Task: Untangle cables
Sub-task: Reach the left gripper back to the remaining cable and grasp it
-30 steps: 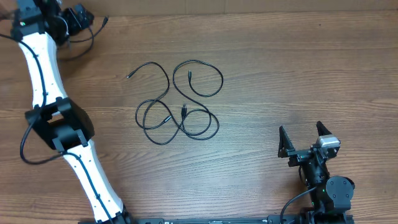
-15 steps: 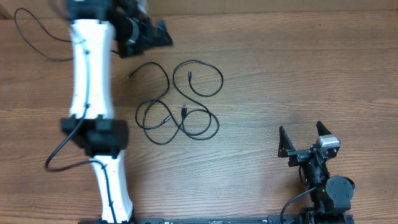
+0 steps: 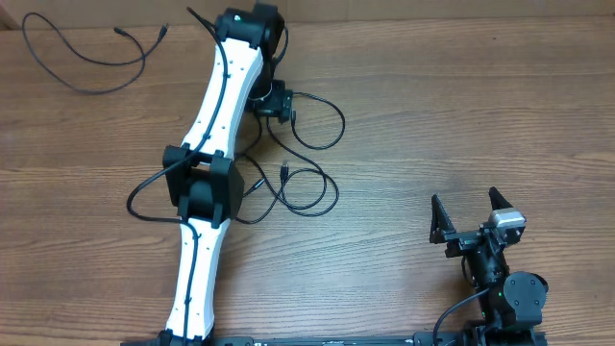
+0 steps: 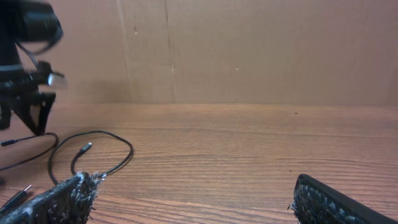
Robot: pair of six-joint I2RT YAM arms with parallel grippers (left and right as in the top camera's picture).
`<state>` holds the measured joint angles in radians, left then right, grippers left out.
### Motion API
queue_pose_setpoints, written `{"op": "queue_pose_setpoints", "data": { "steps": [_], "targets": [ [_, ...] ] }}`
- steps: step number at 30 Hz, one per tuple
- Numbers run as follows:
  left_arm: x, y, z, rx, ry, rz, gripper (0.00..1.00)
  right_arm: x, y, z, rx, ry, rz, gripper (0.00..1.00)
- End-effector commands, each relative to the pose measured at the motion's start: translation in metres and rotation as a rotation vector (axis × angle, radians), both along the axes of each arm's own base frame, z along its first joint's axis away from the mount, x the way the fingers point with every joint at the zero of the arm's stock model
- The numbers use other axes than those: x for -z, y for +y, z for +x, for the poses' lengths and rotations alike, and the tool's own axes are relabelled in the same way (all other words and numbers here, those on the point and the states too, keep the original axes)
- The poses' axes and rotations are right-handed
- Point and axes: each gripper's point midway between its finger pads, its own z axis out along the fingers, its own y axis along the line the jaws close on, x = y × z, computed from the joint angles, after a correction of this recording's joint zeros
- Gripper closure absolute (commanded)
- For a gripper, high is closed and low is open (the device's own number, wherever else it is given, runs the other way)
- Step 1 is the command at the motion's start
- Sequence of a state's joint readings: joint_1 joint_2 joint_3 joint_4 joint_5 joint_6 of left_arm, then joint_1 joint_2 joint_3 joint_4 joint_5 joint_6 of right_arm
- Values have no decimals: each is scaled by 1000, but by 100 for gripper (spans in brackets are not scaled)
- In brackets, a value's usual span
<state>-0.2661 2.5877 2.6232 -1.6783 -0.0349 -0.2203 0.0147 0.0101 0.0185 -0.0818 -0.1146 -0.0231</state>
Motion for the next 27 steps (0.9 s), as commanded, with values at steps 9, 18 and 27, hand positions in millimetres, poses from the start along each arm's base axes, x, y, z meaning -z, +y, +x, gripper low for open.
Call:
{"op": "queue_pose_setpoints", "data": {
  "steps": [9, 18, 27],
  "targets": [
    [69, 21, 3, -35, 83, 142, 43, 2, -2, 0, 10, -3, -8, 0],
    [76, 27, 3, -26, 94, 170, 96, 2, -2, 0, 10, -3, -8, 0],
    [-144, 36, 30, -246, -439, 21, 96, 2, -2, 0, 10, -3, -8, 0]
  ]
}}
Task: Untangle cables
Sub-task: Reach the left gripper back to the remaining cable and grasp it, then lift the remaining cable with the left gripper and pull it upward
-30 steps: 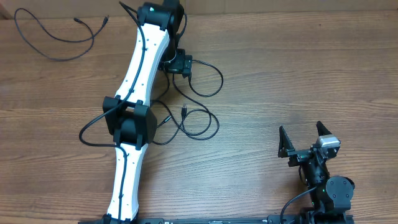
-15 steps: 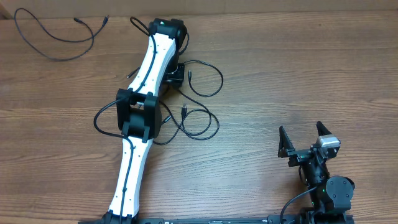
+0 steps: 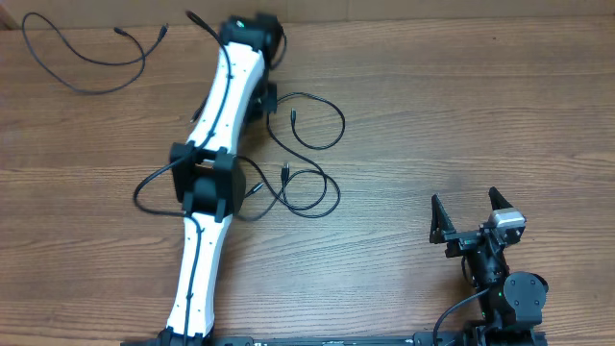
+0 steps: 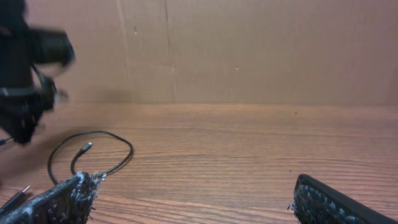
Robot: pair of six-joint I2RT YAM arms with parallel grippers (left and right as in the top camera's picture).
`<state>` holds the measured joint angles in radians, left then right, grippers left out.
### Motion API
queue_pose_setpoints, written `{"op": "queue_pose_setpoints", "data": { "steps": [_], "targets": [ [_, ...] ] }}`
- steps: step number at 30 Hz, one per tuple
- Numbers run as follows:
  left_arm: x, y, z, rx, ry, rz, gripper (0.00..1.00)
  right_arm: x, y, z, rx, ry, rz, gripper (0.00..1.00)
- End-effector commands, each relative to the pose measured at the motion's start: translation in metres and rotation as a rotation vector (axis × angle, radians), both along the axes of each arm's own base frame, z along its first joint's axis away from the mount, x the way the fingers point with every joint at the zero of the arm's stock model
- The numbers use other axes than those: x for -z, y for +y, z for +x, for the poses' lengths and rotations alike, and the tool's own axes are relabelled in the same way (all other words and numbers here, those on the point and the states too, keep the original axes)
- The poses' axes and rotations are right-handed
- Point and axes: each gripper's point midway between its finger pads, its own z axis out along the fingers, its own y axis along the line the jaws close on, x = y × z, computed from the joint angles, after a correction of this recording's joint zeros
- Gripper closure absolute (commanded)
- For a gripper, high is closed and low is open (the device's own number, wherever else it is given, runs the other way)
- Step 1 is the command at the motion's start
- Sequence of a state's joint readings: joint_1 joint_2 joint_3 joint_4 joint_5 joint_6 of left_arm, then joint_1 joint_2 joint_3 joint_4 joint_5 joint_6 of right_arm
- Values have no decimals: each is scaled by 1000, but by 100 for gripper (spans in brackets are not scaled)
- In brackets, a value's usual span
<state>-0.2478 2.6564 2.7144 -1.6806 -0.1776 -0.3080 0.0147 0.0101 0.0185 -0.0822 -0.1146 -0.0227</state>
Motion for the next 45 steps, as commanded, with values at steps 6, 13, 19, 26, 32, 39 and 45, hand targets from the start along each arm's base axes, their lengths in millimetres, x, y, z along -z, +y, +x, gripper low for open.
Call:
{"op": "queue_pose_setpoints", "data": {
  "steps": [6, 13, 19, 26, 32, 39, 45],
  "targets": [
    [-302, 17, -30, -220, -761, -256, 96, 2, -2, 0, 10, -4, -9, 0],
    [-405, 14, -72, -206, -1041, -444, 96, 2, -2, 0, 10, -4, -9, 0],
    [-416, -15, -83, -203, -1001, -658, 96, 2, -2, 0, 10, -4, -9, 0],
    [-393, -9, -77, -246, -941, -597, 96, 2, -2, 0, 10, -4, -9, 0],
    [-331, 27, -63, -340, -811, -303, 90, 2, -2, 0, 10, -4, -9, 0],
    [-264, 45, -30, -369, -674, -100, 53, 2, -2, 0, 10, -4, -9, 0],
    [-209, -4, -19, -149, -451, -270, 48, 2, -2, 0, 10, -4, -9, 0]
  ]
}}
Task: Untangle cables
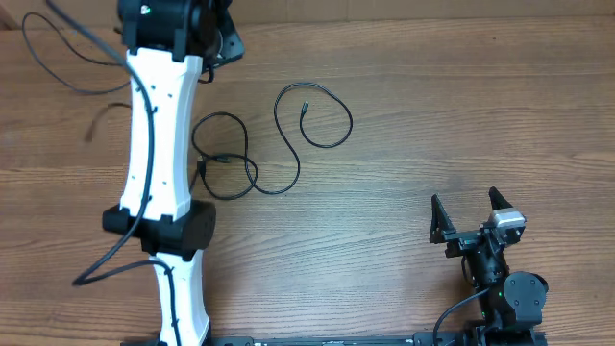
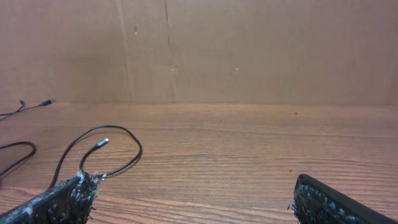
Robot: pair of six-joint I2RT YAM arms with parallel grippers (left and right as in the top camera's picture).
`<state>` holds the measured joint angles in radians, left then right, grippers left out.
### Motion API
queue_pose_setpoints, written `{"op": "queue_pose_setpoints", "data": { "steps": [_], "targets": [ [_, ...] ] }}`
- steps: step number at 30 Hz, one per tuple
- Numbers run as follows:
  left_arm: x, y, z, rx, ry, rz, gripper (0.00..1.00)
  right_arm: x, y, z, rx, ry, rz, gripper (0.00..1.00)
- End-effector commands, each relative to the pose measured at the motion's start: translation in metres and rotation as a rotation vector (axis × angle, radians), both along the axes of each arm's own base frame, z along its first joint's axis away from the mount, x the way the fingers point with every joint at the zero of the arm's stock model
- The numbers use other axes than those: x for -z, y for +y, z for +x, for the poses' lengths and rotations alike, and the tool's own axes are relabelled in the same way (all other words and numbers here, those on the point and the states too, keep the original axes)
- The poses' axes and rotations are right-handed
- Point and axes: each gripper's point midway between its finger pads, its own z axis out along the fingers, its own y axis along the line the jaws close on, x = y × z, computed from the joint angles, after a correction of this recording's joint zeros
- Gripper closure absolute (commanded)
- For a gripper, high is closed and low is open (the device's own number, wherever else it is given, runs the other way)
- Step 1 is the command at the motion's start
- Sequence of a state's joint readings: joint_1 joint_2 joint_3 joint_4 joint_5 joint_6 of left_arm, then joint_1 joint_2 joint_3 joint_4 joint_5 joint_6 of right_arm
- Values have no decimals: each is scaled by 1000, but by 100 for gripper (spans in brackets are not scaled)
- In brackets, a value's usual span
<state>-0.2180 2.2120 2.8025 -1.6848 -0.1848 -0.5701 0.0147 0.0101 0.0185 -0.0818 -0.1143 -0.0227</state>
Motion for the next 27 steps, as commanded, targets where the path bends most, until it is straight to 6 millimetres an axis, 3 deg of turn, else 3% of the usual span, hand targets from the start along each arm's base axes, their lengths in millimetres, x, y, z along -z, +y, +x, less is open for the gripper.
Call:
{"op": "queue_pose_setpoints", "data": {
  "steps": [1, 5, 7, 9, 12, 14, 16, 18, 21, 27],
  "targets": [
    [25, -28, 1, 185, 88, -72, 48, 2, -2, 0, 10, -4, -9, 0],
    [41, -22, 3, 168, 136, -47, 50, 2, -2, 0, 10, -4, -9, 0],
    [42, -15, 4, 154, 137, -36, 56, 2, -2, 0, 10, -4, -9, 0],
    [38, -7, 4, 140, 128, -39, 61, 2, -2, 0, 10, -4, -9, 0],
    [25, 5, 1, 143, 100, -34, 52, 2, -2, 0, 10, -4, -9, 0],
    [11, 17, -3, 132, 70, -30, 52, 2, -2, 0, 10, -4, -9, 0],
    [-13, 34, -12, 100, 12, -39, 48, 2, -2, 0, 10, -4, -9, 0],
    [-26, 35, -18, 112, -15, -57, 35, 2, -2, 0, 10, -4, -9, 0],
    [-35, 32, -38, 127, -12, -94, 32, 2, -2, 0, 10, -4, -9, 0],
    [-3, 38, -90, 69, 164, -104, 24, 2, -2, 0, 10, -4, -9, 0]
  ]
}}
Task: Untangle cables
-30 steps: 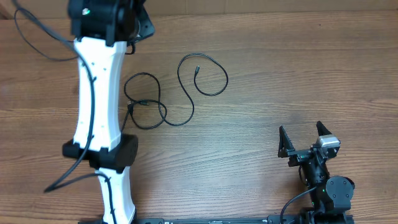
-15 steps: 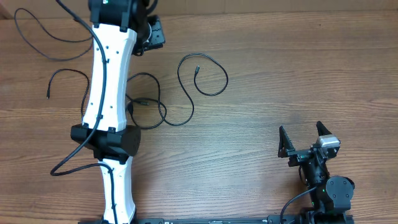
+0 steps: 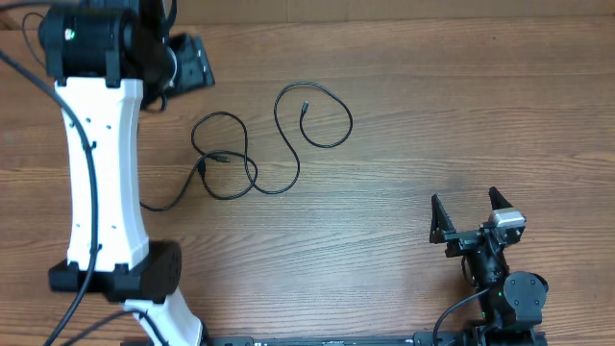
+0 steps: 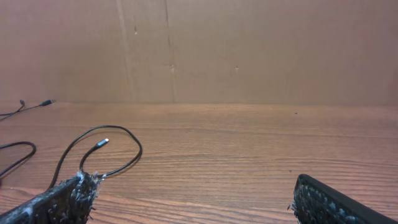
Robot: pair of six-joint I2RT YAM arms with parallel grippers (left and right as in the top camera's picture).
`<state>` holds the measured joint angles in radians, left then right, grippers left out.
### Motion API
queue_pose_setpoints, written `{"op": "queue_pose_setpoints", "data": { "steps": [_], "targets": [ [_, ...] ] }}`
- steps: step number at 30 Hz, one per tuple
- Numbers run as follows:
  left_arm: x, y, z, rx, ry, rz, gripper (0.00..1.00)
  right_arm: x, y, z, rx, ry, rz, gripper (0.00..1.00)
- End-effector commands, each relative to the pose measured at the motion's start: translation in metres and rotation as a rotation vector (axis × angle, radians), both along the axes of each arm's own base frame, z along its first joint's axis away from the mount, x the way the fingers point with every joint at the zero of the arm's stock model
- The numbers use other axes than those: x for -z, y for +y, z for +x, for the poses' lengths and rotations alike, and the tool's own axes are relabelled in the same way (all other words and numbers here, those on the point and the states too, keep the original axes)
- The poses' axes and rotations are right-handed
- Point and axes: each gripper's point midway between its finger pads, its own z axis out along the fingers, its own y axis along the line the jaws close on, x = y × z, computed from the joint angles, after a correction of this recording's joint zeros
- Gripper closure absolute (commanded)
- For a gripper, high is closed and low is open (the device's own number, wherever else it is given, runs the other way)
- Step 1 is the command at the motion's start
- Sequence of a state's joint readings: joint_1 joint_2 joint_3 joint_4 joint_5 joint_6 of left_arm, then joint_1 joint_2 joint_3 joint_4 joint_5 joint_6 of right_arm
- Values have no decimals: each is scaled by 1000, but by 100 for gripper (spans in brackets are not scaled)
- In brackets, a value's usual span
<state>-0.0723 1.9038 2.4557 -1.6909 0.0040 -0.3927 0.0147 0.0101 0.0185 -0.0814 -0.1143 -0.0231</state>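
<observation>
One long black cable (image 3: 252, 173) lies in loose loops left of the table's middle, with a round loop (image 3: 313, 115) at its right end and a tail running under the left arm. The right wrist view shows that loop (image 4: 118, 134) and its plug (image 4: 102, 143). My left gripper (image 3: 195, 64) hovers at the far left above the cable, seen from above, so its jaws are not readable. Open and holding nothing, my right gripper (image 3: 471, 213) rests at the lower right, its fingers (image 4: 68, 198) far from the cable.
The white left arm (image 3: 96, 163) spans the table's left side and covers a second thin cable at the far left, whose end (image 4: 38, 102) shows in the right wrist view. A cardboard wall (image 4: 249, 50) closes the back edge.
The left arm has swung further left, and its gripper sits a little lower and to the left. The cable lies the same. The right arm has not moved.
At first the left gripper was down on a bunched tangle near the table's middle. Then it had shifted slightly up and left with it. Later the cable lay spread in wider loops further left, with the gripper raised at the back. Now the arm is further left.
</observation>
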Motion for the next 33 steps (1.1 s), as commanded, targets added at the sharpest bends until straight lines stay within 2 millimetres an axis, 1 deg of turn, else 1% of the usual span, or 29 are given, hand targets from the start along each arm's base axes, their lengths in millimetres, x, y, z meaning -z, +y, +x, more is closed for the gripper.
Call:
{"op": "queue_pose_setpoints", "data": {
  "steps": [1, 2, 3, 4, 6, 7, 10, 14, 17, 20, 22, 26, 29, 30, 31, 33],
  "targets": [
    [27, -1, -23, -39, 115, -19, 23, 2, -2, 0, 10, -3, -8, 0],
    [36, -1, -26, -57, 151, -23, 13, 2, -2, 0, 10, -3, -8, 0],
    [43, -1, -28, -64, 175, -24, 0, 2, -2, 0, 10, -3, -8, 0],
    [52, -1, -29, -76, 204, -26, 0, 2, -2, 0, 10, -3, -8, 0],
    [69, -12, -28, -56, 251, -82, 0, 2, -2, 0, 10, -3, -8, 0],
    [75, -15, -27, -51, 267, -96, 0, 2, -2, 0, 10, -3, -8, 0],
    [88, -16, -17, -73, 270, -100, 0, 2, -2, 0, 10, -3, -8, 0],
    [114, -16, -24, -253, 371, -134, 0, 2, -2, 0, 10, -3, -8, 0],
    [133, -16, -32, -315, 440, -134, 0, 2, -2, 0, 10, -3, -8, 0],
    [147, -15, -41, -336, 493, -126, 0, 2, -2, 0, 10, -3, -8, 0],
    [151, -14, -41, -360, 496, -122, 0, 2, -2, 0, 10, -3, -8, 0],
    [162, -10, -40, -481, 493, -101, 3, 2, -2, 0, 10, -3, -8, 0],
    [176, -14, -40, -519, 493, -89, 3, 2, -2, 0, 10, -3, -8, 0],
    [181, -14, -39, -528, 488, -75, 4, 2, -2, 0, 10, -3, -8, 0],
    [188, -11, -38, -553, 476, -54, 7, 2, -2, 0, 10, -3, -8, 0],
    [200, 4, -33, -649, 424, 4, 6, 2, -2, 0, 10, -3, -8, 0]
  ]
}}
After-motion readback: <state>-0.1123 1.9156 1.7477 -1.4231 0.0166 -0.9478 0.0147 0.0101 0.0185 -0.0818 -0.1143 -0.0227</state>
